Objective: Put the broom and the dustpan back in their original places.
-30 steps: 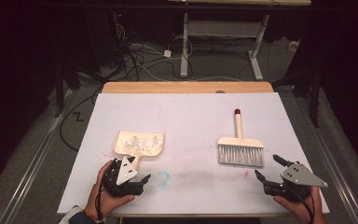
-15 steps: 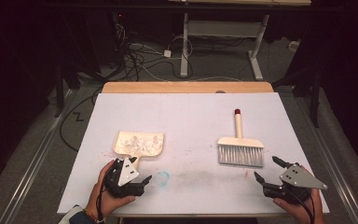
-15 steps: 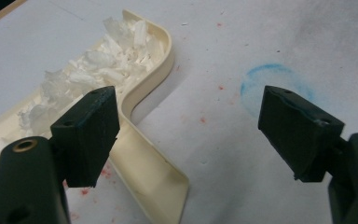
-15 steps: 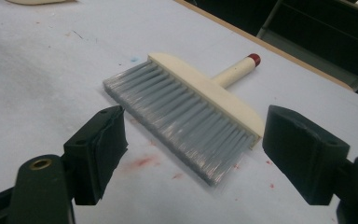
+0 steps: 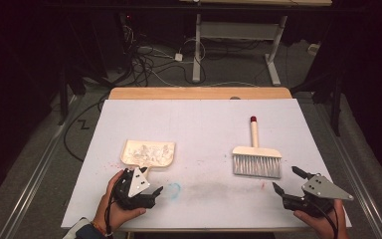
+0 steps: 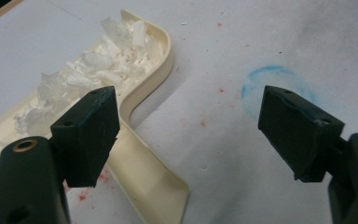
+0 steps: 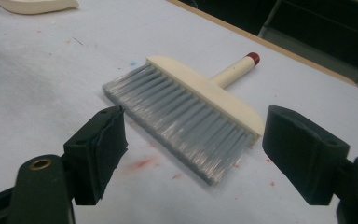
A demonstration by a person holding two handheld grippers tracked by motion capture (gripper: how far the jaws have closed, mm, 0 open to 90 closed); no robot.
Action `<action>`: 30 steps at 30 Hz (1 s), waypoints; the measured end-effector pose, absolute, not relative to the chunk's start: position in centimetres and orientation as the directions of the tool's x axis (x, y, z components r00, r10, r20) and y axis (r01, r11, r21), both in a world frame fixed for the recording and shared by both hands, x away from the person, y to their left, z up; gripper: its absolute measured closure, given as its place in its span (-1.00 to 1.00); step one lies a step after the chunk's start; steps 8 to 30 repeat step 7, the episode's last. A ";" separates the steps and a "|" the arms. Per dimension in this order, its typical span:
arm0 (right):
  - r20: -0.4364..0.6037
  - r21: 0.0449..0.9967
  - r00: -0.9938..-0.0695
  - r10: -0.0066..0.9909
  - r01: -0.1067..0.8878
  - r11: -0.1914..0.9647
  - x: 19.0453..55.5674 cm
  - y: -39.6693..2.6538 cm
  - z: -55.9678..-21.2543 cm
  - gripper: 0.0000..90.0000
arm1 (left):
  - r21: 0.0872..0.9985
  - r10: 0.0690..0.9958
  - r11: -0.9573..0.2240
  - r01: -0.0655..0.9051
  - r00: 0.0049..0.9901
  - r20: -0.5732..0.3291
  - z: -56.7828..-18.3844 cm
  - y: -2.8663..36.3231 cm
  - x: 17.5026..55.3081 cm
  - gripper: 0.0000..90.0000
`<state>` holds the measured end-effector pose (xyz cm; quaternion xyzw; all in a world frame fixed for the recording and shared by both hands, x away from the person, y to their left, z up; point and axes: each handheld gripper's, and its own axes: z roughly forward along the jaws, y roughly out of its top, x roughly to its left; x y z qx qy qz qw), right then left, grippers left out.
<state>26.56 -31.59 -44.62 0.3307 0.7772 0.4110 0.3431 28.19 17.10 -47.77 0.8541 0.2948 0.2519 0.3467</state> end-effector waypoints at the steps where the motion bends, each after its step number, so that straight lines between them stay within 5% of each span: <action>1: -0.266 0.865 -0.543 0.796 0.231 0.446 26.5 -31.6 -44.6 -0.51 | 0.739 0.679 -0.588 0.330 0.698 0.229 -47.8 17.1 28.2 -0.55; 30: -0.301 0.850 -0.541 0.785 0.222 0.478 26.6 -31.4 -44.9 -0.50 | 0.743 0.684 -0.582 0.331 0.694 0.226 -47.7 17.1 28.3 -0.55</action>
